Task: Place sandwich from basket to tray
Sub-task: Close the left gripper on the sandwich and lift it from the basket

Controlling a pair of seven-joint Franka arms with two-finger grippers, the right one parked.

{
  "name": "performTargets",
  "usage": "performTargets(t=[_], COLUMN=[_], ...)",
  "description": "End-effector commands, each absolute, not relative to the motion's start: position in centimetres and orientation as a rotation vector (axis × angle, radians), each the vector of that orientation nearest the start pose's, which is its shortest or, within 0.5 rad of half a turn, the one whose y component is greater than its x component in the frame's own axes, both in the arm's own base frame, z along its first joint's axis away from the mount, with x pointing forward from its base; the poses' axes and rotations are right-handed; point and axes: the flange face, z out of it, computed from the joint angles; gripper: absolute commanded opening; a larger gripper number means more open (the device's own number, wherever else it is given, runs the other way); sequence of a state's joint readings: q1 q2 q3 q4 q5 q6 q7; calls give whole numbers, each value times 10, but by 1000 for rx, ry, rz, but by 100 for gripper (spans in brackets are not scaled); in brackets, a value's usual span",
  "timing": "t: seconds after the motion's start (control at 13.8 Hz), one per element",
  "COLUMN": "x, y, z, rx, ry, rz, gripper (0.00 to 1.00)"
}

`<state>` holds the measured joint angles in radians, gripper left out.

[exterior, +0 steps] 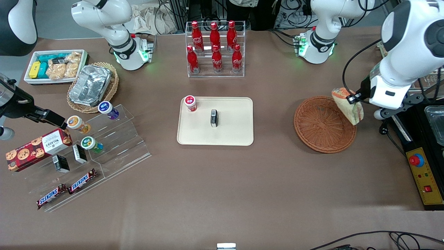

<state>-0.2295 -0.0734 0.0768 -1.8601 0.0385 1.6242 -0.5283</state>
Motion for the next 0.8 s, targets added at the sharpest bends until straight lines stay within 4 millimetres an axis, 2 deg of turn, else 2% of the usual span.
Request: performTargets(t=[0.0,0.22,0.36,0.58,0.73], x=[520,515,510,500,494], y=[-77,-89,-113,-151,-175], z=[535,537,536,536,533], rx=[-3040,-3054,-3080,-3085,-3081], ry=[-469,-440,-414,-474,-422], rz=[277,296,326,353,356], gripper=[0,0,0,0,0])
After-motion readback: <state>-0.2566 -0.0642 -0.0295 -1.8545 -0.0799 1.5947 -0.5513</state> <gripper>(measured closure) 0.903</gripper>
